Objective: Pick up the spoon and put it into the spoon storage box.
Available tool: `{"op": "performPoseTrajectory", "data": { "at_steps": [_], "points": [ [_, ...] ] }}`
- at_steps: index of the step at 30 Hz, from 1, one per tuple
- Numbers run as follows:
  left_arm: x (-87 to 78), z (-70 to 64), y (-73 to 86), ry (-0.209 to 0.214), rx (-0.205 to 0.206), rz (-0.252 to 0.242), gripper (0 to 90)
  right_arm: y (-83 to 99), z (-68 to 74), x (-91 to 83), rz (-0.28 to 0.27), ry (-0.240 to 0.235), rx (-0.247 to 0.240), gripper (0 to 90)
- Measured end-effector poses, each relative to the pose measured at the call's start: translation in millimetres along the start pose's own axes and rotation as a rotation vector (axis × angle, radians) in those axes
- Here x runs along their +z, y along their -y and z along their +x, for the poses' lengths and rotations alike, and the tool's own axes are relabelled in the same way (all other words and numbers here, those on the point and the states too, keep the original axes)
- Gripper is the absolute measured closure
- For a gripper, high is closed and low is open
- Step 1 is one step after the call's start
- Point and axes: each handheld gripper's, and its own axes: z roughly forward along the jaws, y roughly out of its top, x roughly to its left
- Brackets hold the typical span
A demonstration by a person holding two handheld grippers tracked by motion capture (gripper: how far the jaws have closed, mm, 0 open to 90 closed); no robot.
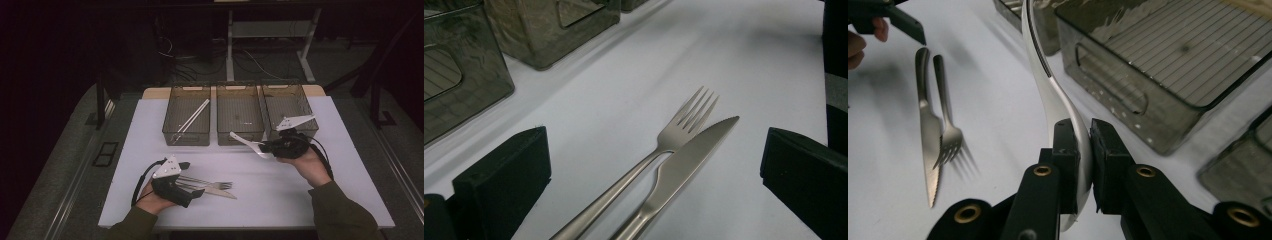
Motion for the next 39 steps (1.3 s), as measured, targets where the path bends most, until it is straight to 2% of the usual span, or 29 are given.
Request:
{"op": "performPoseTrajectory", "data": {
  "at_steps": [8, 17, 30, 32, 39],
  "points": [
    [0.2, -0.2, 0.0, 0.003, 0.003, -0.007, 0.0, -22.0, -9.9, -6.4, -0.011, 0.03, -0.014, 81.9],
    [0.2, -0.8, -0.5, 0.004, 0.005, -0.006, 0.0, -45.2, -21.9, -2.0, 0.003, 0.065, -0.016, 81.8],
    [-0.3, -1.5, -1.0, 0.008, 0.009, -0.004, 0.0, -71.5, -48.4, 21.5, 0.001, 0.128, 0.018, 81.8],
    [0.0, -1.8, -1.0, 0.008, 0.004, -0.01, 0.0, -72.5, -51.0, 26.3, 0.007, 0.142, 0.02, 81.8],
    [0.1, -1.8, -1.1, 0.012, 0.008, -0.009, 0.0, -69.0, -56.1, 46.9, 0.034, 0.147, 0.038, 81.7]
  ]
}}
